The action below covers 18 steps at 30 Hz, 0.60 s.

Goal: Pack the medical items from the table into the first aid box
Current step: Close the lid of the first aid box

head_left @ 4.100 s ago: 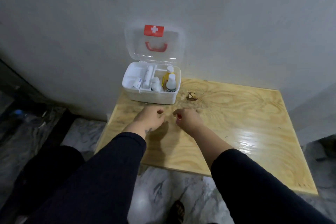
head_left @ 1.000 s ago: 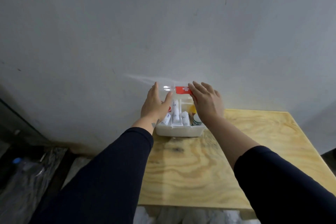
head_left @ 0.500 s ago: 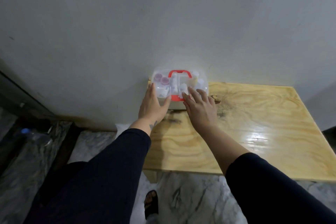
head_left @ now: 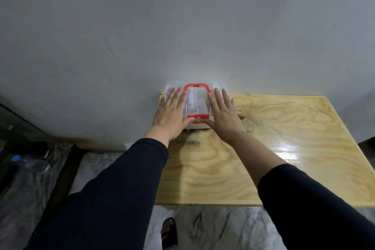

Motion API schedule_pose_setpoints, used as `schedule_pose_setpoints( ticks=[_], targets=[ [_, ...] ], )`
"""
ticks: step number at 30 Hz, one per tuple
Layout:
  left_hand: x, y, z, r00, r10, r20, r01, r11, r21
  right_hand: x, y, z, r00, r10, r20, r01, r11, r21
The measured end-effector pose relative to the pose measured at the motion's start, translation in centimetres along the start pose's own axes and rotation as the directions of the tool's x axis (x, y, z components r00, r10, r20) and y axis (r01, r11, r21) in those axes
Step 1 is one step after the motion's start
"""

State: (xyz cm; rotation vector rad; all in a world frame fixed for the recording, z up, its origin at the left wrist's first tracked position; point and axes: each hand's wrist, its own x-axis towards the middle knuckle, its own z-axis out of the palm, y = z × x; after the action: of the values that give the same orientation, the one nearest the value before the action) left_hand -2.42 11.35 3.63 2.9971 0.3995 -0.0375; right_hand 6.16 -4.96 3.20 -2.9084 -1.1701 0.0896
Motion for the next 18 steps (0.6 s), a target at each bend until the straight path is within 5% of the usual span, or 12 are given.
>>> schedule_pose_setpoints(
  ticks=[5, 18],
  targets=[
    [0.0, 0.1, 0.6, 0.998, 0.000, -0.060, 0.005, 0.997, 0.075, 0.0, 0.0, 1.1, 0.995, 0.006, -0.098, -0.006, 1.000, 0.000],
    [3.7, -0.5, -0.3, 0.999, 0.026, -0.031, -0.024, 0.997, 0.071, 3.2, 0.6, 0.3, 0.996, 0.048, -0.070, -0.048, 0.999, 0.010]
  ],
)
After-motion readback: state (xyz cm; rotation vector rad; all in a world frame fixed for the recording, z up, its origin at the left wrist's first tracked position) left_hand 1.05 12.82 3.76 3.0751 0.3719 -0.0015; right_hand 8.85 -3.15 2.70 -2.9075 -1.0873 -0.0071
